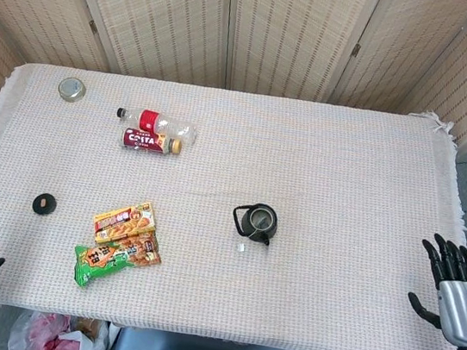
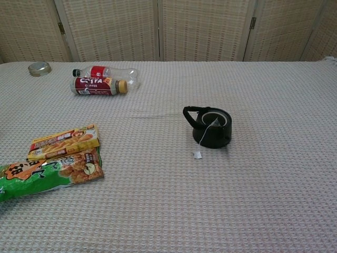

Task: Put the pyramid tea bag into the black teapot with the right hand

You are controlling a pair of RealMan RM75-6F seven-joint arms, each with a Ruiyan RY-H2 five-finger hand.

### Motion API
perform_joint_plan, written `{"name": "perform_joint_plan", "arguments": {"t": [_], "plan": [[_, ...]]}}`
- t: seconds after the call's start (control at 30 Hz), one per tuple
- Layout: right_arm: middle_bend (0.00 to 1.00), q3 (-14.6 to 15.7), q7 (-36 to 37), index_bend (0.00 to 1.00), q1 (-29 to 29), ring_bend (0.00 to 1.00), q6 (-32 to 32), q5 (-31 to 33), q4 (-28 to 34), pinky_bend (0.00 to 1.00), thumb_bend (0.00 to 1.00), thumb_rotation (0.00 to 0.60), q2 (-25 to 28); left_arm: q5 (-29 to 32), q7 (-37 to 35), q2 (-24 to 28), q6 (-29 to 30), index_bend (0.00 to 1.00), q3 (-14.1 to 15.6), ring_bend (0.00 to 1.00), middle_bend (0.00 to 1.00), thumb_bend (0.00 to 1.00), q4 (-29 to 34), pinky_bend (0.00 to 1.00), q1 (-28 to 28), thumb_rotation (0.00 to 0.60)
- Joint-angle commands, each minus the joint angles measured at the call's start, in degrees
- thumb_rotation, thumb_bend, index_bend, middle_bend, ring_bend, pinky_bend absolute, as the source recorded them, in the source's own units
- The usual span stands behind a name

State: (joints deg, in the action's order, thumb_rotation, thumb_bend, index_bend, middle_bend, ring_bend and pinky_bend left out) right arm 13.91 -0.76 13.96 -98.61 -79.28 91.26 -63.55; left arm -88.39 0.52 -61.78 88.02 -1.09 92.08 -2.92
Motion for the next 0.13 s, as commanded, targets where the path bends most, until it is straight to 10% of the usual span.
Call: {"name": "perform_joint_plan", "arguments": {"t": [0.03, 0.13], "plan": [[0.0, -1.49, 1.26, 0.0, -1.89, 0.0, -1.05, -2.31, -1.18, 0.0, 0.15, 0.6, -0.29, 0.42, 1.6, -0.64, -0.81, 0.0, -0.2, 0.0, 0.0, 0.2, 0.53, 0.06, -0.46, 0.6], [0.0, -2.0, 1.86, 0.0, -2.51, 0.0, 0.49, -3.36, -1.1, 0.0, 0.15, 0.6, 0.14, 0.35, 2.17, -0.83, -1.15, 0.0, -0.1, 0.0, 0.0, 0.2, 0.56, 0.06, -0.62, 0.6]]}}
